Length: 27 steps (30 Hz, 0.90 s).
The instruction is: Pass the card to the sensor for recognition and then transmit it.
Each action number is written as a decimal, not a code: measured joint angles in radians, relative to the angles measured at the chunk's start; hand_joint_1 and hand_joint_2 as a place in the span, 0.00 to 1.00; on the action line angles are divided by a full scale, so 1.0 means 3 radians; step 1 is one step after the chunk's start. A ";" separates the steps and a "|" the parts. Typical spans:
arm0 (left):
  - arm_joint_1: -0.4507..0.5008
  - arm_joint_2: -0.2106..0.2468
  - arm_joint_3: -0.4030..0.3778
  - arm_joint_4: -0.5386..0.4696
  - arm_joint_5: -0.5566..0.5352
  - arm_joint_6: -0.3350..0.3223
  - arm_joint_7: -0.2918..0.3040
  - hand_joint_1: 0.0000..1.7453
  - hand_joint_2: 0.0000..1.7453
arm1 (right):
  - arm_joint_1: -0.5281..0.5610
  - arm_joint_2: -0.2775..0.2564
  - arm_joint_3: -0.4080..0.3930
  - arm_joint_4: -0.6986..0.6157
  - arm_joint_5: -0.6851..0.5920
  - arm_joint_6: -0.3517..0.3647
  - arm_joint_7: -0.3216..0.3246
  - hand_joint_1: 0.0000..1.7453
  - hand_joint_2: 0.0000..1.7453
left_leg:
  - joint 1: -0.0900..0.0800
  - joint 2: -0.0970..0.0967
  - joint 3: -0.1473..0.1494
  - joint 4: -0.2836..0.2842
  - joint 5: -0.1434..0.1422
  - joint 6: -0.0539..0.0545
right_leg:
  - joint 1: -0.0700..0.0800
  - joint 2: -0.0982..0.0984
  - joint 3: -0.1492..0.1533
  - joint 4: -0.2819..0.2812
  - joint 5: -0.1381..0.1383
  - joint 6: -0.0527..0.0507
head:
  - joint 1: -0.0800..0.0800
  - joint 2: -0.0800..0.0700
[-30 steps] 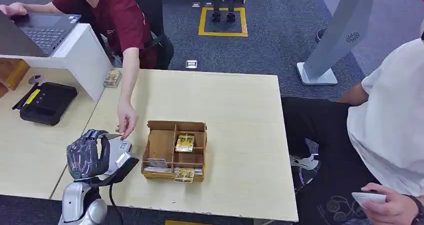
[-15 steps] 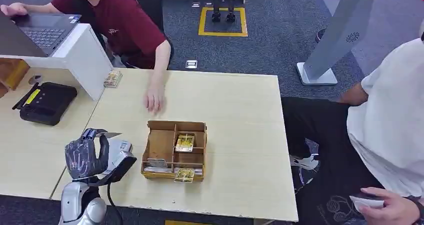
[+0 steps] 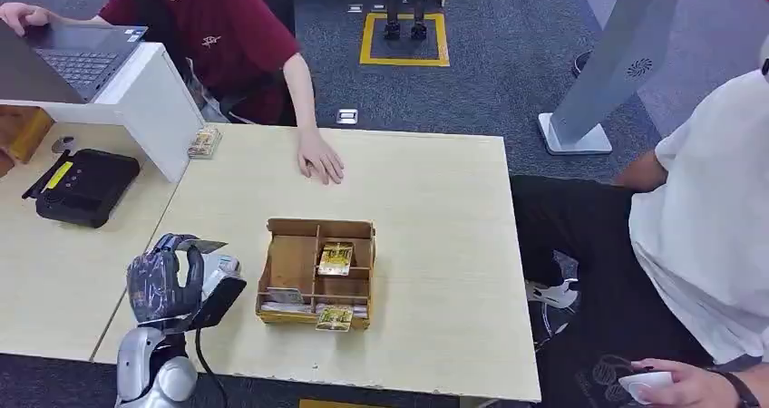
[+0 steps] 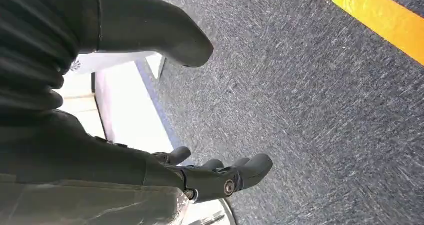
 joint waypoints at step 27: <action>0.0227 0.0267 0.0248 -0.0108 -0.1789 0.0258 0.1032 1.00 1.00 | -0.0026 0.0000 0.0027 0.0000 -0.0051 0.0033 -0.0025 0.00 1.00 | 0.0003 0.0000 0.0001 -0.0001 0.0000 -0.0001 | 0.0002 0.0000 0.0000 0.0001 -0.0001 -0.0001 | -0.0001 0.0000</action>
